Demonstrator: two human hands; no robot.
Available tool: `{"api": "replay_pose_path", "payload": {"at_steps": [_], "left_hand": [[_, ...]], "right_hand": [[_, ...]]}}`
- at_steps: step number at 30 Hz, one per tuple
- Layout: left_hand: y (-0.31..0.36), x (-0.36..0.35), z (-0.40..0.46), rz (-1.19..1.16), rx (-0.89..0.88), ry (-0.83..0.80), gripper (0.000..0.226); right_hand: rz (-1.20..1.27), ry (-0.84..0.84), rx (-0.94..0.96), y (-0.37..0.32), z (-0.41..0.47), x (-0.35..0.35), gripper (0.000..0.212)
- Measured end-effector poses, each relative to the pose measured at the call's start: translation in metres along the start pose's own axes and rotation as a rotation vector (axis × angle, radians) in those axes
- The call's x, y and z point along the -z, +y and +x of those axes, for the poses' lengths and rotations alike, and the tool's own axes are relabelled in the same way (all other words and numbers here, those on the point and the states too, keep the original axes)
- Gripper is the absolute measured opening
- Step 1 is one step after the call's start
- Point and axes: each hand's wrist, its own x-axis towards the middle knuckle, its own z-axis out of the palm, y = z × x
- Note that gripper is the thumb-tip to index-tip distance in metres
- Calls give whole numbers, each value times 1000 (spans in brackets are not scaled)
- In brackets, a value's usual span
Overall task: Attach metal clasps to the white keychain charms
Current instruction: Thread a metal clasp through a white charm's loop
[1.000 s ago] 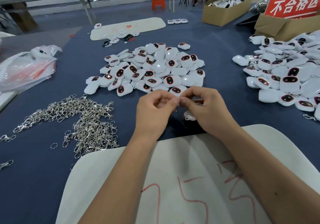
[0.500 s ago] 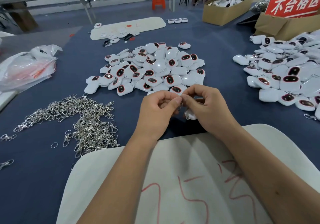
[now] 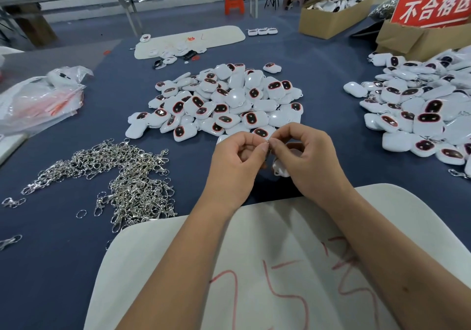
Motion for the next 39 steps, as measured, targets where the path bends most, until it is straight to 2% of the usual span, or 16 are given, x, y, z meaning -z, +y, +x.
{"api": "replay_pose_path", "payload": {"at_steps": [8,13,16,19,31,39], "left_hand": [[1,-8,-1,126,-108,73,16],[-6,-6,3,248,-165,54,11],[-8,-5,4,303,-188,40,13],[-8,-4,4,314,-204,49,13],[-4,-5,3,269,-204,82,9],[-3,-7,2,318,-241,93,11]], "right_hand": [[12,2,31,-1,-1,1,12],[-103,34,132,-2,-2,-1,10],[-172,-24,209,-2,0,-1,21],[-198,-43,231,-2,0,-1,18],[-130,73,132,-1,-1,-1,8],[-50,28,74,-1,-1,0,10]]}}
